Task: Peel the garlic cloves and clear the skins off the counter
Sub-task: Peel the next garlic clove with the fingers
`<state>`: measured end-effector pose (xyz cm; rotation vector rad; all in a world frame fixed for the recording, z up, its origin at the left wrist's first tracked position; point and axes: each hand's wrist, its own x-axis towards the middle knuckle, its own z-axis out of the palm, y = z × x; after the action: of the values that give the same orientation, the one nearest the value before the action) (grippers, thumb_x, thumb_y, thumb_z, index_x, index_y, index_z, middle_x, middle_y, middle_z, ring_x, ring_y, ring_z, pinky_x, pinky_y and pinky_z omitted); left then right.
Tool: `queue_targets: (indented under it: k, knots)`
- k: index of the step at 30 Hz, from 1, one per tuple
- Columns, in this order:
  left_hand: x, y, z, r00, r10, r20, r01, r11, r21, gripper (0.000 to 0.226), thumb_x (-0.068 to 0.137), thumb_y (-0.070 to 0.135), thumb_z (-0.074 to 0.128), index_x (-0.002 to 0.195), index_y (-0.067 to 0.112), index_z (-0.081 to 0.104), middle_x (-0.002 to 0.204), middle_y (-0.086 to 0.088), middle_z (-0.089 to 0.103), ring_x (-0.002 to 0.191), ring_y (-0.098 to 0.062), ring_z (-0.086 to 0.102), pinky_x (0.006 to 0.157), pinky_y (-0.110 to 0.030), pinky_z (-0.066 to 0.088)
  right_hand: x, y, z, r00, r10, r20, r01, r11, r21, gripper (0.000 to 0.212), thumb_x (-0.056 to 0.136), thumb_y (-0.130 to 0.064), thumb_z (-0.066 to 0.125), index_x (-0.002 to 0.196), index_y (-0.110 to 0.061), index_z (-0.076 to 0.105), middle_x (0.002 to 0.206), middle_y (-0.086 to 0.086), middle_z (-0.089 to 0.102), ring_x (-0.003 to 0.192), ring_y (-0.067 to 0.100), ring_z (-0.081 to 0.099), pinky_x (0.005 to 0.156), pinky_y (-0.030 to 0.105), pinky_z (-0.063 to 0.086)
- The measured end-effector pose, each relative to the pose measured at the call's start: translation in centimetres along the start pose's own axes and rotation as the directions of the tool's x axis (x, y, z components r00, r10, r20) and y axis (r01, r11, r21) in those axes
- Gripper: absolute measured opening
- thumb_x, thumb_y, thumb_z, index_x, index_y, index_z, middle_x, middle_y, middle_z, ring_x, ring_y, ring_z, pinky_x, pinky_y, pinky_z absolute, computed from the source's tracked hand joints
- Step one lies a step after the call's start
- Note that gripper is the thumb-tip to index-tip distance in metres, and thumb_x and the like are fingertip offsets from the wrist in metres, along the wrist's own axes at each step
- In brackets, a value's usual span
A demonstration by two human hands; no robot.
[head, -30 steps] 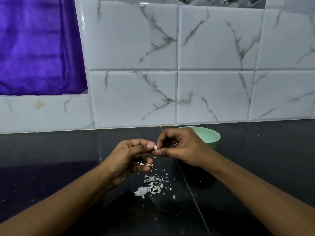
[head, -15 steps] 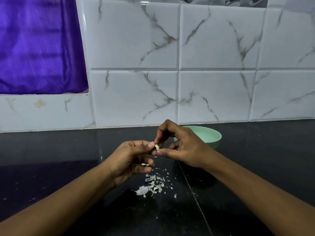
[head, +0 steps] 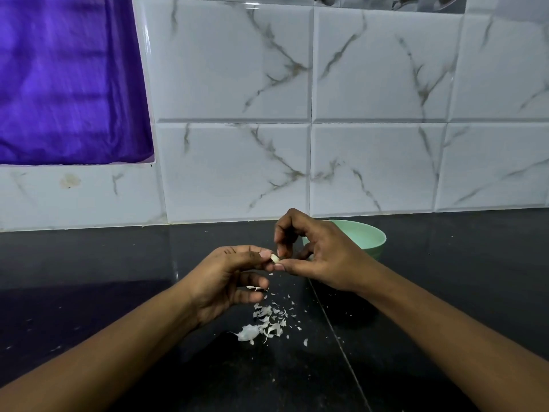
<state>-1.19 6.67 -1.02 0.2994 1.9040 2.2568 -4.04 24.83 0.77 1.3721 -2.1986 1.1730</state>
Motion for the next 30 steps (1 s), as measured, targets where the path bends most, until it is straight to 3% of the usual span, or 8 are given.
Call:
queue_targets:
  k: [8,15,30]
  knots:
    - [-0.03,-0.05,0.07,0.999,-0.032,0.033,0.032,0.999,-0.010,0.009,0.075,0.015,0.063,0.075,0.007,0.066,0.066,-0.001,0.062,0.044,-0.007,0.054,0.035,-0.016,0.046,0.09,-0.22,-0.02,1.000,-0.020,0.022,0.021,0.999,-0.036,0.039,0.077,-0.003,0.074,0.094,-0.028,0.049,0.084,-0.013,0.057,0.080,0.009,0.056,0.060,0.044,0.050]
    - [0.11,-0.05,0.09,0.999,-0.032,0.029,0.032,0.999,0.009,0.011,0.076,0.016,0.063,0.080,0.007,0.066,0.068,-0.001,0.061,0.044,-0.007,0.053,0.034,-0.015,0.043,0.19,-0.47,0.11,0.999,-0.042,0.025,0.044,0.995,-0.087,0.041,0.076,-0.008,0.076,0.091,-0.034,0.047,0.082,-0.018,0.057,0.078,0.002,0.057,0.066,0.016,0.045]
    - [-0.18,0.14,0.24,0.999,0.022,-0.030,-0.021,0.999,0.047,0.016,0.071,0.016,0.064,0.083,0.006,0.067,0.073,-0.005,0.066,0.045,-0.009,0.055,0.032,-0.016,0.040,0.11,-0.29,-0.09,1.000,-0.006,-0.015,0.006,1.000,-0.010,0.036,0.071,-0.006,0.081,0.086,-0.022,0.053,0.071,-0.015,0.055,0.067,0.003,0.053,0.058,0.008,0.040]
